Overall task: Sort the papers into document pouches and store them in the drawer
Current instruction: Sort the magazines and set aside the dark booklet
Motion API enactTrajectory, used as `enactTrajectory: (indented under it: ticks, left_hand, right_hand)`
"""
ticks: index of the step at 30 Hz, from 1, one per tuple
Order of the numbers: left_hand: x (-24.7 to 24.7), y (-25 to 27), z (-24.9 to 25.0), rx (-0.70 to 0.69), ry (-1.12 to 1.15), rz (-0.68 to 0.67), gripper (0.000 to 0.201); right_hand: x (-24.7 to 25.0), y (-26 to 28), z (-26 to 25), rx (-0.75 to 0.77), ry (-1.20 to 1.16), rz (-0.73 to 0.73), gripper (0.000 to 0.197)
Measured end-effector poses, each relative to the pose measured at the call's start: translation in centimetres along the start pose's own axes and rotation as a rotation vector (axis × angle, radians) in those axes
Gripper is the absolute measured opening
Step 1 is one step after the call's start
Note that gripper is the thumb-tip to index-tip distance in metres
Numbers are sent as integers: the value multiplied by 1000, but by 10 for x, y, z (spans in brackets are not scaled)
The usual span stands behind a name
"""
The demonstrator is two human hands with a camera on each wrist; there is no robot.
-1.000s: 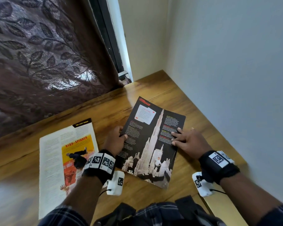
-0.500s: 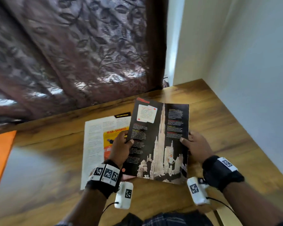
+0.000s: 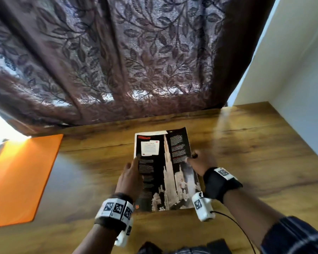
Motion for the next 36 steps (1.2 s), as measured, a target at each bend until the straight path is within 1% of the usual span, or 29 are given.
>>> enactTrajectory:
  ticks: [2, 3, 4, 5, 7, 8, 9, 11, 13, 14, 16, 18, 20, 21, 22, 24, 25, 27, 28, 30, 31, 33, 36]
  left_hand:
    - [-1, -2, -10, -8, -140, -27, 64]
    - [-3, -3, -15, -19, -185, -17, 59]
    - [-5, -3, -18, -32, -205, -7, 56]
    - [-6, -4, -19, -41, -204, -1, 55]
    - [-6, -4, -21, -40, -190, 16, 56]
    - [-6, -5, -21, -36, -184, 27, 56]
    - [-5, -5, -21, -39, -188, 31, 56]
    - [-3, -7, -21, -44, -196, 32, 57]
    - [-2, -9, -23, -39, -153, 25, 58]
    - [-1, -12, -23, -15, -94, 17, 60]
    - [4, -22, -29, 83, 63, 5, 69]
    - [6, -37, -38, 162, 187, -2, 83]
    - [9, -49, -42, 180, 376, -4, 96]
    - [13, -51, -39, 171, 547, 17, 97]
    - [15, -52, -35, 160, 728, 55, 86]
    - [24, -50, -17, 84, 948, 127, 31]
    - [29, -49, -8, 44, 1006, 167, 15]
    - [35, -45, 10, -53, 1077, 221, 12]
    - [39, -41, 20, -106, 1108, 246, 15]
    - [44, -36, 39, -177, 1184, 270, 21]
    - [46, -33, 49, -205, 1216, 262, 23]
    - [47, -26, 64, -264, 1251, 218, 30]
    - [36, -22, 69, -312, 1221, 166, 36]
  right_hand:
    - [-11, -3, -5, -23, -37, 1, 22]
    - [-16, -6, -5, -24, -63, 16, 20]
    - [-17, -5, -7, -29, -88, 18, 22]
    - [-21, -11, -3, -20, -108, 23, 27]
    - [-21, -18, 1, -58, -134, 38, 49]
    - [-20, -17, -2, -85, -167, 41, 57]
    - [-22, -22, 2, -109, -211, 36, 54]
    - [-23, -16, -6, -140, -257, -6, 38]
    - [-28, -16, -7, -117, -274, -41, 22]
    - [-29, -14, -7, -103, -290, -44, 16]
    - [-29, -11, -7, -72, -340, -25, 13]
    - [-24, -6, -6, -2, -418, -53, 12]
    - [-16, 1, -9, 80, -459, -64, 13]
    - [-12, 2, -9, 117, -480, -53, 13]
    - [-8, 3, -9, 147, -505, -36, 13]
    - [1, 6, -11, 179, -572, 6, 15]
    - [6, 6, -12, 196, -597, 26, 17]
    - [19, 6, -14, 243, -640, 74, 27]
    - [26, 6, -16, 281, -664, 91, 29]
    - [43, 14, -27, 400, -705, 113, 26]
    - [51, 18, -31, 457, -727, 120, 27]
    - [63, 22, -34, 524, -756, 159, 30]
    - [65, 19, -23, 510, -801, 193, 31]
Point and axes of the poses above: each hand's wrist, its own y-axis away from the middle knuckle, its own x-axis out of the back of the hand, z = x × y, the point moved 2 cm from there along -y, towards the middle knuckle, and after that the axes turned 1 degree about -z, right-handed, at the moved point
